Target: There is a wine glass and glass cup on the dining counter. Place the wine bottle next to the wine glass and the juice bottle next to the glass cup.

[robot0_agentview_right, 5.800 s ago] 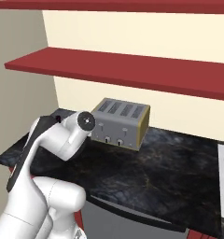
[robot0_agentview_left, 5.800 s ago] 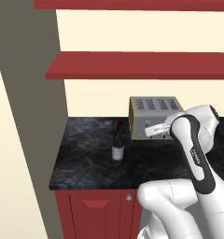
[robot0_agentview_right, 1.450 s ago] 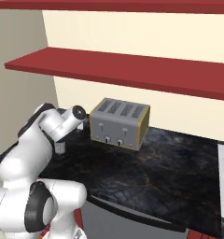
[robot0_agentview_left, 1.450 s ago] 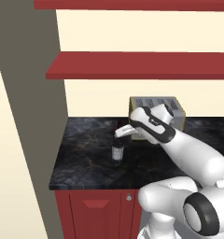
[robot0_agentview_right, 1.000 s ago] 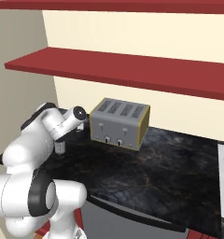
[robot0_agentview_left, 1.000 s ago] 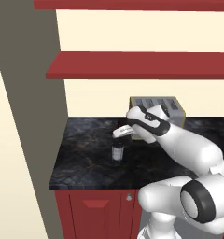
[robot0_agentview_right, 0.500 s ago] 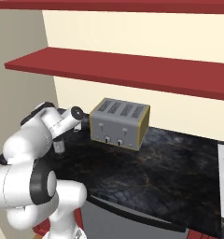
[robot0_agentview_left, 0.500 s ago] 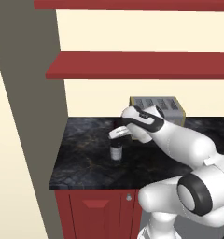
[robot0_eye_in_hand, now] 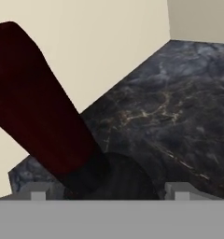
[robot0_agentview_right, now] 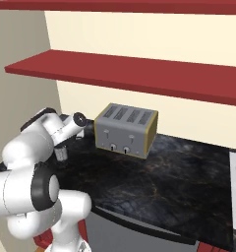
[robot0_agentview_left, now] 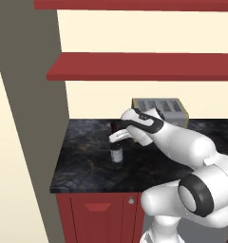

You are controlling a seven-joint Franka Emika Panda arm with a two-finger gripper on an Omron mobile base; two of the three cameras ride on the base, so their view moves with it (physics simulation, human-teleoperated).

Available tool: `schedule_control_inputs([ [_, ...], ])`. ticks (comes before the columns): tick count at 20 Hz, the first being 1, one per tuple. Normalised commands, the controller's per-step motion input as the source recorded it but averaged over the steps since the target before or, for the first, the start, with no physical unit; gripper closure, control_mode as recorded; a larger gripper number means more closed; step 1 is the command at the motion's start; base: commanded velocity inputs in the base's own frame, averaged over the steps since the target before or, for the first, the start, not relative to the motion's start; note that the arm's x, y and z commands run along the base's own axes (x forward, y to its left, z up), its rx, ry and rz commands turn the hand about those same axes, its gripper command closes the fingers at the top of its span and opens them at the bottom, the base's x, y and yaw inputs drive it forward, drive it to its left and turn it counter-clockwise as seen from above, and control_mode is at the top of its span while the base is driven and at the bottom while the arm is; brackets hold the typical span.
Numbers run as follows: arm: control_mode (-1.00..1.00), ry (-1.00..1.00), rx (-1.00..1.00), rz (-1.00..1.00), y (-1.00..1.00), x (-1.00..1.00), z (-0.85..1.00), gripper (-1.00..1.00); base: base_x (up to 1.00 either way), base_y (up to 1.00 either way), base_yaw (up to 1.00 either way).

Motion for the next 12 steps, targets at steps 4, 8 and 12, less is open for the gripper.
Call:
schedule_control_inputs([
  [4, -1.0, -0.05, -0.03, 0.01, 0.0, 0.0, -0.06, 1.0, 0.0, 0.0, 0.0],
  [8, -1.0, -0.11, -0.01, 0.01, 0.0, -0.05, -0.01, 1.0, 0.0, 0.0, 0.0],
  [12, -1.0, -0.16, 0.0, 0.01, -0.04, -0.33, 0.11, 1.0, 0.0, 0.0, 0.0],
])
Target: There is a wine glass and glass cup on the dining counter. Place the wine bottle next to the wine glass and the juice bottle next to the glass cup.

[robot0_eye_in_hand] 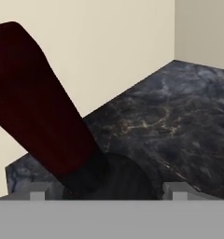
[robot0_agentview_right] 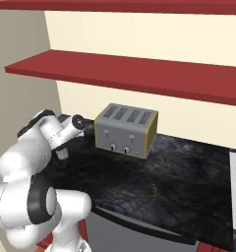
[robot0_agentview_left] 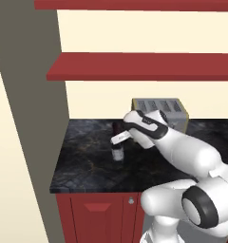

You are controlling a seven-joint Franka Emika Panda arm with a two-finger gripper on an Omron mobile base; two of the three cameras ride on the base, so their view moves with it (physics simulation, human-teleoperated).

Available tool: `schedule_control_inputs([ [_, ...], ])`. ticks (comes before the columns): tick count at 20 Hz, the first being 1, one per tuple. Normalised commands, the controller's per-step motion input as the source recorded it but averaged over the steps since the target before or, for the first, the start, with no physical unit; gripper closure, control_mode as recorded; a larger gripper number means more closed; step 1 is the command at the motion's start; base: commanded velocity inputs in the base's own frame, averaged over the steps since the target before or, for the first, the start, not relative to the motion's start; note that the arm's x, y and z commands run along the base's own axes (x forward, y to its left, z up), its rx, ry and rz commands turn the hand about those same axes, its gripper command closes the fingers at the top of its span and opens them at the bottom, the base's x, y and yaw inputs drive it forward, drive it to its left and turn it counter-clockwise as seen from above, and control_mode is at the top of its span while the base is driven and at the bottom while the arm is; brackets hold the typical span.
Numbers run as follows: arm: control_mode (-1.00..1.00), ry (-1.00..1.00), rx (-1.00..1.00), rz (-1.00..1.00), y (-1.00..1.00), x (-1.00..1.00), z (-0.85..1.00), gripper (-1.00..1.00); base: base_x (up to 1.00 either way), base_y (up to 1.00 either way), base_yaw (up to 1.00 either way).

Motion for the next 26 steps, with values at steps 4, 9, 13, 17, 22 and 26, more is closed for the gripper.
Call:
schedule_control_inputs([
  [4, -1.0, -0.05, 0.0, 0.0, -0.04, -0.43, 0.17, 1.0, 0.0, 0.0, 0.0],
  [9, -1.0, 0.0, 0.04, 0.0, -0.05, -0.42, 0.25, 1.0, 0.0, 0.0, 0.0],
  [13, -1.0, 0.07, 0.03, 0.0, -0.07, -0.32, 0.31, 1.0, 0.0, 0.0, 0.0],
  [17, -1.0, 0.08, 0.0, 0.0, -0.04, -0.34, 0.23, 1.0, 0.0, 0.0, 0.0],
  [22, -1.0, 0.12, 0.0, 0.0, -0.08, -0.32, 0.19, 1.0, 0.0, 0.0, 0.0],
  [26, -1.0, 0.03, 0.0, 0.0, -0.07, -0.29, 0.15, 1.0, 0.0, 0.0, 0.0],
])
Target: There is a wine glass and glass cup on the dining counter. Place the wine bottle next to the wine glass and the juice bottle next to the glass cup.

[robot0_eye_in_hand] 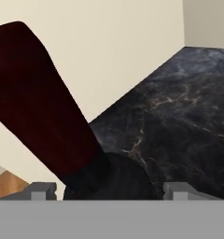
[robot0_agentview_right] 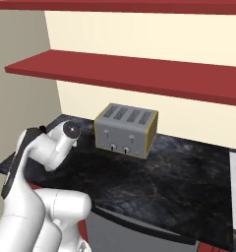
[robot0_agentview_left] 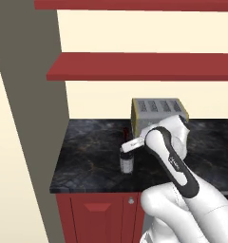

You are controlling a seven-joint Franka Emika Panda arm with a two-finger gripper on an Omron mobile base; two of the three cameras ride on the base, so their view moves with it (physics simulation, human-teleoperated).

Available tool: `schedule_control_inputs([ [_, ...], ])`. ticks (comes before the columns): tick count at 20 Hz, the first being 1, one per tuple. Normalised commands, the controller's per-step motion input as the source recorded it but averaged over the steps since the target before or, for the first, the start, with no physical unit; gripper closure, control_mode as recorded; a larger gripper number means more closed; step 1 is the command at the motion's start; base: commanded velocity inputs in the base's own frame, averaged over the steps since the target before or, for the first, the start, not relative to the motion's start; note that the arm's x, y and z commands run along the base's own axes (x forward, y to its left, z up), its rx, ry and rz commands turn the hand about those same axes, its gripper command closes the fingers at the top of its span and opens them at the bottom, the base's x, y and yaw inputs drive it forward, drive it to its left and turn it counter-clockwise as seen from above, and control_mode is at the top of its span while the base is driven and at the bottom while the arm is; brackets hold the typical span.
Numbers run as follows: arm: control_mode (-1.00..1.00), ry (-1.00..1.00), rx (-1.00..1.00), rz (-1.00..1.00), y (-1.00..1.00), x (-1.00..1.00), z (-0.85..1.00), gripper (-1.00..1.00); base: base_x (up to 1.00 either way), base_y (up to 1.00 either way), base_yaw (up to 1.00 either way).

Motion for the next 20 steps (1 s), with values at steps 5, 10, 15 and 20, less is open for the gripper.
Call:
schedule_control_inputs([
  [5, -1.0, 0.0, 0.0, 0.0, -0.07, -0.17, 0.03, 1.0, 0.0, 0.0, 0.0],
  [10, -1.0, 0.0, 0.0, 0.0, 0.0, 0.0, 0.0, 1.0, 0.0, 0.0, 0.0],
  [15, -1.0, 0.0, 0.0, 0.0, 0.0, 0.0, 0.0, 1.0, 0.0, 0.0, 0.0],
  [20, 1.0, 0.0, 0.0, 0.0, 0.0, 0.0, 0.0, 1.0, 0.0, 0.0, 0.0],
])
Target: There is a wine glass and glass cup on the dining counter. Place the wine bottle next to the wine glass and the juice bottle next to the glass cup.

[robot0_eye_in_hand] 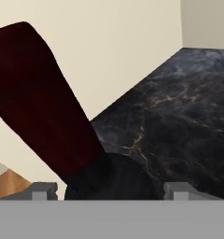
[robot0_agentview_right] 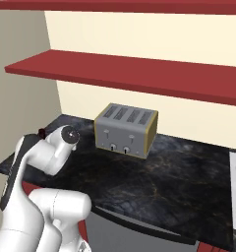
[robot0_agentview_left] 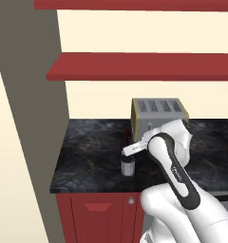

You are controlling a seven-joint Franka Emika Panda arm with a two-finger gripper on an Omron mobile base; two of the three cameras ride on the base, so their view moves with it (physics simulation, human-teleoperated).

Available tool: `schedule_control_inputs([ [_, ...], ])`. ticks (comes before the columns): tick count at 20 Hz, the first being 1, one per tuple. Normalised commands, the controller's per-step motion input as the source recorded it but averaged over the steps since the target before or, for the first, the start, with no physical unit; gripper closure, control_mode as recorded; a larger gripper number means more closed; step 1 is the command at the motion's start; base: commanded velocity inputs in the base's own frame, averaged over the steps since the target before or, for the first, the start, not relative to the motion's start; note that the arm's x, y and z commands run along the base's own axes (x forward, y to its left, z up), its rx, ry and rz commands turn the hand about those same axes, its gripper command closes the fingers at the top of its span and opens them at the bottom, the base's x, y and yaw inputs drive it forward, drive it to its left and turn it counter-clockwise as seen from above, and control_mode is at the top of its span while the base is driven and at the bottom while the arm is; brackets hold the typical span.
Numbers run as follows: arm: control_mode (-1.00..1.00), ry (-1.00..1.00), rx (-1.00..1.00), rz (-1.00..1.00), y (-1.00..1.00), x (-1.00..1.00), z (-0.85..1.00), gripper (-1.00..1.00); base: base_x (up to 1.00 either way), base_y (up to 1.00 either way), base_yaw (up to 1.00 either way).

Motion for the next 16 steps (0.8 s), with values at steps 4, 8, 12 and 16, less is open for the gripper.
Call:
schedule_control_inputs([
  [4, 1.0, 0.0, 0.0, 0.0, 0.0, 0.0, 0.0, 1.0, -0.17, 0.03, 0.02],
  [8, 1.0, 0.0, 0.0, 0.0, 0.0, 0.0, 0.0, 1.0, -0.47, 0.14, 0.08],
  [12, 1.0, 0.0, 0.0, 0.0, 0.0, 0.0, 0.0, 1.0, -0.59, 0.1, 0.02],
  [16, 1.0, 0.0, 0.0, 0.0, 0.0, 0.0, 0.0, 1.0, -0.69, 0.04, 0.0],
])
